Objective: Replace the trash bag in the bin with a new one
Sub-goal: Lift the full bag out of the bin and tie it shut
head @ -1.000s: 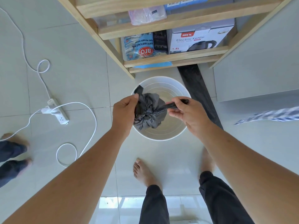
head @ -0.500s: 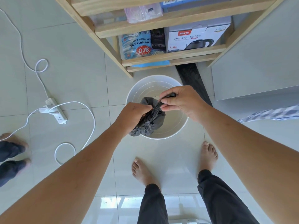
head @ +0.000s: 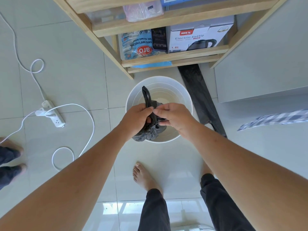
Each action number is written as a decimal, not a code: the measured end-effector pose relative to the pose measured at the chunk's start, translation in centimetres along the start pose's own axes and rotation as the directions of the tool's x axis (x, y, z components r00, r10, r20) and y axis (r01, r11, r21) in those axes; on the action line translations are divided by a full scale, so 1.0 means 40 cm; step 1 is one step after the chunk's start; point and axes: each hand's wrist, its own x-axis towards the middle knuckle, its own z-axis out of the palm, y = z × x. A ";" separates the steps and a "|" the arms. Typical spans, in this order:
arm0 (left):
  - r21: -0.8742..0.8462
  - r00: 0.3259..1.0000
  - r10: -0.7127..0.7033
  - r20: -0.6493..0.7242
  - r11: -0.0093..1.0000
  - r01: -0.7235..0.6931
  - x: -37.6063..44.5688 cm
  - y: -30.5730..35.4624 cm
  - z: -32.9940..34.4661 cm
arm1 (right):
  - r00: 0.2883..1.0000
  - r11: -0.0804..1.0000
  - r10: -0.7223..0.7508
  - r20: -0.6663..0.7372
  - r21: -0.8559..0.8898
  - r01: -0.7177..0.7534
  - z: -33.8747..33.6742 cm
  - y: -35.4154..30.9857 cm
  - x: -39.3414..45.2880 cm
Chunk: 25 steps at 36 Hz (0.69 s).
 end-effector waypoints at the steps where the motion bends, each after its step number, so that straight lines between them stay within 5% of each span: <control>1: -0.022 1.000 -0.007 0.000 1.000 0.007 0.002 0.000 -0.001 | 1.000 1.000 -0.020 -0.009 0.016 0.020 0.005 0.007 -0.003; 6: -0.152 0.997 -0.074 -0.019 0.986 0.071 0.009 0.002 -0.013 | 0.991 0.994 -0.111 -0.076 0.011 0.112 0.031 0.023 -0.010; 11: -0.278 0.989 -0.139 -0.057 0.953 0.118 0.005 0.009 -0.010 | 0.965 0.957 -0.244 -0.094 -0.183 0.224 0.046 0.035 -0.004; 16: -0.189 0.990 -0.127 -0.067 0.975 0.113 0.002 -0.006 -0.015 | 0.882 0.689 -0.466 0.073 -0.596 0.413 0.053 0.032 -0.003; 20: -0.296 0.995 -0.102 -0.002 0.950 0.096 -0.009 0.002 -0.023 | 0.879 0.465 -0.431 0.203 -0.785 0.409 0.054 0.025 0.013; 25: -0.238 0.992 0.084 0.096 0.969 -0.059 -0.027 -0.029 -0.041 | 0.919 0.416 -0.332 0.214 -0.841 0.346 0.025 -0.020 0.016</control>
